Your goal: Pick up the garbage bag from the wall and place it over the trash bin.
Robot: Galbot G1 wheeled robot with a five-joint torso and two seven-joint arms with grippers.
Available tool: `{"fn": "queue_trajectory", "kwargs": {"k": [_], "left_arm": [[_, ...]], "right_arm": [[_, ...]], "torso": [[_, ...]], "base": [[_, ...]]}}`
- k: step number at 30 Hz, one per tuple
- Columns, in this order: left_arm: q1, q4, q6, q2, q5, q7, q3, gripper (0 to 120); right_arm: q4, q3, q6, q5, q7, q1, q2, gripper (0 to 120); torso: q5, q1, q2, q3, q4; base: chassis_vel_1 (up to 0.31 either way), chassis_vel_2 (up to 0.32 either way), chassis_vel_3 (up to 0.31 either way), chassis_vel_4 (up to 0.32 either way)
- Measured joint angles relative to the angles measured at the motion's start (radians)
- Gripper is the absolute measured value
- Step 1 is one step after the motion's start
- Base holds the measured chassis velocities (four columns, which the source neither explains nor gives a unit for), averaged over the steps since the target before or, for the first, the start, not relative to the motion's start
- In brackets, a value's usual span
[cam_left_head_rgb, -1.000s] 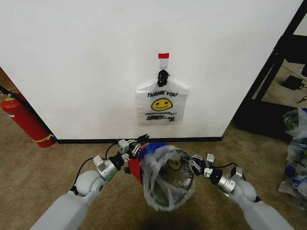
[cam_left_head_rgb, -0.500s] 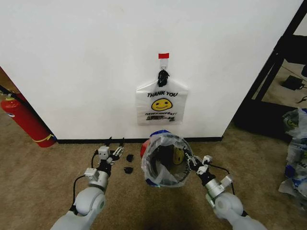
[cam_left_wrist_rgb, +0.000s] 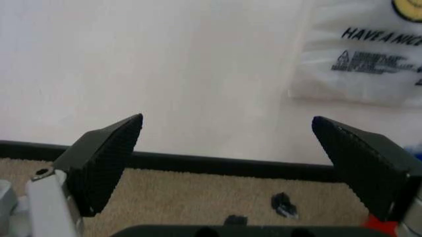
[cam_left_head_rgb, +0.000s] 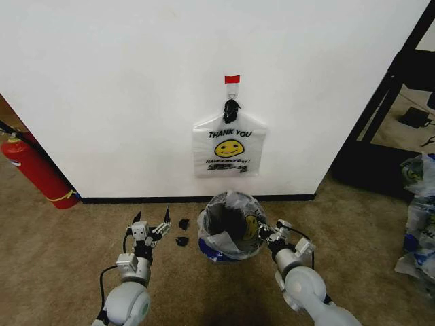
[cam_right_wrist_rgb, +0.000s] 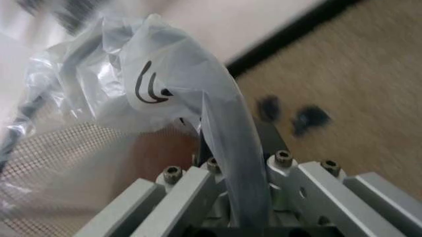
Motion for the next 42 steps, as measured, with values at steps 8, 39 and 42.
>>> {"fn": "queue_trajectory", "kwargs": {"k": [8,39,42], "left_arm": [[-0.002,0.005,0.005,-0.004,0.011,-0.002,0.007,100],[0.026,0.009,-0.002,-0.020,0.059,-0.002,0.043,100],[0.029,0.009,-0.002,-0.018,0.064,-0.002,0.044,100]], "right_arm": [[0.037,-0.001,-0.084,0.023,0.151,0.015,0.015,1],[0.151,0.014,-0.178,0.003,0.200,-0.026,0.005,44],[0.176,0.018,-0.197,0.005,0.230,-0.038,-0.008,57]], "torso": [[0.0002,0.000,0.000,0.000,-0.0001],[0.0000,0.000,0.000,0.000,0.0000],[0.0001,0.000,0.000,0.000,0.0000]], "base": [[0.000,0.000,0.000,0.000],[0.000,0.000,0.000,0.000],[0.000,0.000,0.000,0.000]]}}
